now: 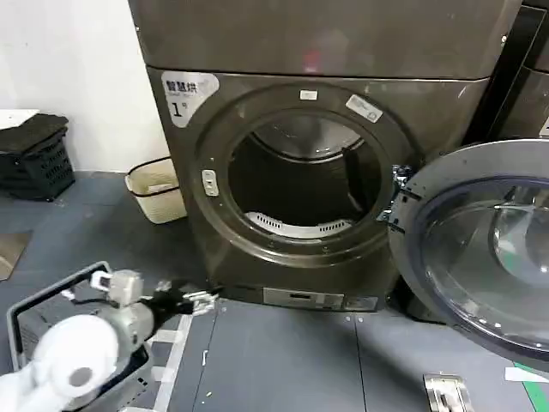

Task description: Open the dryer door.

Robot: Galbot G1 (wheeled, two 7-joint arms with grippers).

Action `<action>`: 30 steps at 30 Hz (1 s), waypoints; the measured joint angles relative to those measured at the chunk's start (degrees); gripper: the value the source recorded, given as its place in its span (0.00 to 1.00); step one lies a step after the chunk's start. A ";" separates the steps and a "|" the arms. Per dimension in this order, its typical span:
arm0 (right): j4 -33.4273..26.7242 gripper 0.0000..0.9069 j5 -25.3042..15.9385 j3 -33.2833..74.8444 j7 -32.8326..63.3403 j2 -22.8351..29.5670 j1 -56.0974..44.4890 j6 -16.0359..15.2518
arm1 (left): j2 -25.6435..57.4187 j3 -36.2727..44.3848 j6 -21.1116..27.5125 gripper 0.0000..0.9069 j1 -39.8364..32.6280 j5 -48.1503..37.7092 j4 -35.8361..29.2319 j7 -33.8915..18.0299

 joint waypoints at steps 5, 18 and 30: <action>0.06 1.00 2.47 -0.59 -0.19 -0.50 0.00 -0.61 | 2.45 -8.43 -0.02 1.00 7.27 -11.12 1.18 -8.62; -0.25 1.00 3.90 -2.63 0.91 -0.45 1.05 3.24 | 7.74 -18.21 -0.09 1.00 20.52 -29.72 10.21 -26.08; -0.74 1.00 2.37 -3.28 1.40 -0.19 1.49 3.84 | 9.44 -19.10 -0.09 1.00 24.39 -39.96 16.70 -28.97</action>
